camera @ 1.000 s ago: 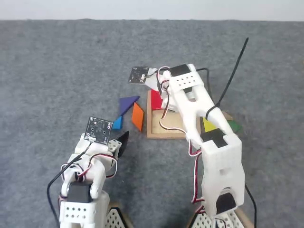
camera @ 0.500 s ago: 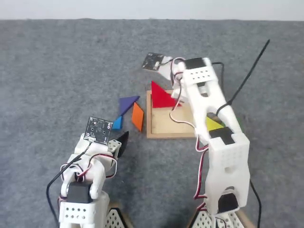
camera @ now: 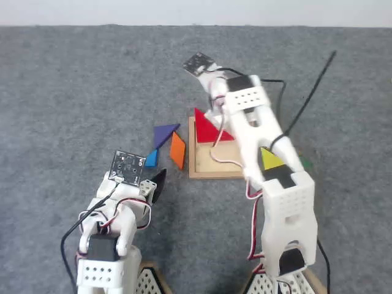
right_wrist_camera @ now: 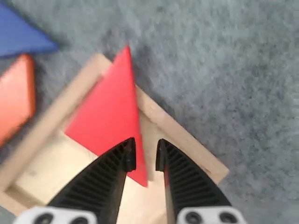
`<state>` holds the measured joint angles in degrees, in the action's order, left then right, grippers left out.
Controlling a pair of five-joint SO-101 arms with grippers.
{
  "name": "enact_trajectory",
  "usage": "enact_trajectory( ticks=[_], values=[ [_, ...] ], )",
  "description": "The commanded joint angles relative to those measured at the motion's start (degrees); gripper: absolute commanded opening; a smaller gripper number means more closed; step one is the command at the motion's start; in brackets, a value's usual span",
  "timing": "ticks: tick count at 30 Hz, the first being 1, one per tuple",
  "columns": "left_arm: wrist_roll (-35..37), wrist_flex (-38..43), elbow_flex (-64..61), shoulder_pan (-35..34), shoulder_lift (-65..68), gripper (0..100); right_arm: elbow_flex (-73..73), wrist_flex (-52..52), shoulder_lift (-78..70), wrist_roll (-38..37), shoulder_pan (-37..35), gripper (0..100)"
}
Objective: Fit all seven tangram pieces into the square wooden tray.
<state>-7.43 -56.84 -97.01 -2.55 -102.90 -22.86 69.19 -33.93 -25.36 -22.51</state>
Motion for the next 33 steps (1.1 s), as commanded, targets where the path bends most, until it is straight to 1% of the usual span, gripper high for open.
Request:
enact_trajectory(
  ticks=[1,7,10,12,14,17,19,22,24,26,29,33],
  values=[
    [-0.3,-0.5,0.6,-0.2,-0.9,27,-2.5,-1.9,1.5,5.9,-1.5,7.0],
    [-0.3,-0.5,0.6,-0.2,-0.9,27,-2.4,-2.1,2.6,9.2,-2.4,6.9],
    [-0.3,-0.5,0.6,-0.2,-0.9,27,1.7,-3.7,7.0,11.1,-2.4,6.9],
    [-0.3,-0.5,0.6,-0.2,-0.9,27,8.5,-7.6,12.3,11.7,-2.4,6.9],
    [-0.3,-0.5,0.6,-0.2,-0.9,27,18.9,-13.2,19.1,11.6,-2.9,6.9],
    [-0.3,-0.5,0.6,-0.2,-0.9,27,35.2,-24.4,27.9,10.2,-5.3,6.9],
    [-0.3,-0.5,0.6,-0.2,-0.9,27,41.0,-28.4,30.5,9.0,-7.4,6.9],
    [-0.3,-0.5,0.6,-0.2,-0.9,27,40.4,-26.0,29.6,8.6,-9.3,6.9],
    [-0.3,-0.5,0.6,-0.2,-0.9,27,39.0,-22.5,28.4,8.8,-8.9,6.9],
    [-0.3,-0.5,0.6,-0.2,-0.9,27,38.9,-20.3,27.9,8.9,-7.0,6.9],
    [-0.3,-0.5,0.6,-0.2,-0.9,27,38.9,-19.9,27.0,8.4,-4.3,6.9],
    [-0.3,-0.5,0.6,-0.2,-0.9,27,38.8,-20.0,24.0,6.4,-2.9,6.9]
  ],
)
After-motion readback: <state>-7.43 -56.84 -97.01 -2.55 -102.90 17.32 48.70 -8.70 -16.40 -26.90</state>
